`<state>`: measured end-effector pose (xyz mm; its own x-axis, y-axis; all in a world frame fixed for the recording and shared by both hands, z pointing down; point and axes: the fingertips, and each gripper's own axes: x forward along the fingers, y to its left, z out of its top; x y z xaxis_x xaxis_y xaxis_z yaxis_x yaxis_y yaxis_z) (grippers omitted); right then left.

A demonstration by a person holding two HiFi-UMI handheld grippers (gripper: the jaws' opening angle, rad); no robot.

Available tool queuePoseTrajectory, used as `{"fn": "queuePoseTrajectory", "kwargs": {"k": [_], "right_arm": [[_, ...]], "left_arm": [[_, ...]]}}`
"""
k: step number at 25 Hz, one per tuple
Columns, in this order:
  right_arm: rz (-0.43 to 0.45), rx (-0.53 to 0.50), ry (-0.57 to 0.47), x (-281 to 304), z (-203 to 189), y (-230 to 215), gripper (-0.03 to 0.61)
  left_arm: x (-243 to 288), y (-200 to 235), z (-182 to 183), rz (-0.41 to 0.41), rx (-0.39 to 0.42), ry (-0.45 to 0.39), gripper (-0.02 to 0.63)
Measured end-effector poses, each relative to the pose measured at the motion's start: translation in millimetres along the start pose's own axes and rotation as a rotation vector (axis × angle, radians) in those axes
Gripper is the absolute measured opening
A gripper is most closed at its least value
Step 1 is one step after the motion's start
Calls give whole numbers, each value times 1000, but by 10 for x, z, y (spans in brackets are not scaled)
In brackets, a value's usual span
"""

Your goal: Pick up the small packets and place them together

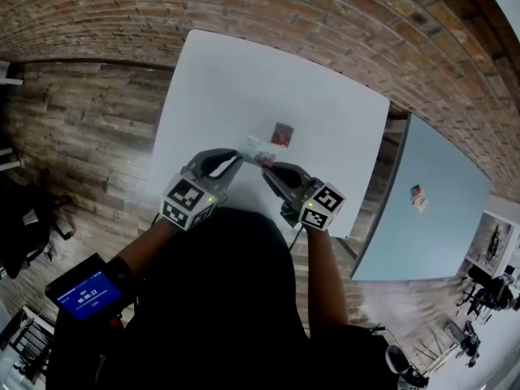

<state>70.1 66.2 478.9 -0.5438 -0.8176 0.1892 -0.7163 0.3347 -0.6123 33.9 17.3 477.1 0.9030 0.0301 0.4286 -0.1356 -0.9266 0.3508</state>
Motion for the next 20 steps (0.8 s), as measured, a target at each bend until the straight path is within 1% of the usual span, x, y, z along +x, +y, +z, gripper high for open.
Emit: {"fn": "queuePoseTrajectory", "kwargs": {"k": [2,5,9,13,20], "right_arm": [[-23,26,23,39,-77,-95,6],[-75,63,75,118,-256,-295,6],[-132,115,129,252,-455,-533,6],[-173,117,178,378,-553,-710,6],[-187,144,310,476,-802,-978,6]], "left_arm": [[-68,46,11,3,-17,-31,57],[-153,81,-64,2,-30,-23,55],[-231,71,-90,8,-33,-32,1],[-259,-26,-63,-21,-33,-35,0],[-349,-11,-161,0,-55,-25,0]]}}
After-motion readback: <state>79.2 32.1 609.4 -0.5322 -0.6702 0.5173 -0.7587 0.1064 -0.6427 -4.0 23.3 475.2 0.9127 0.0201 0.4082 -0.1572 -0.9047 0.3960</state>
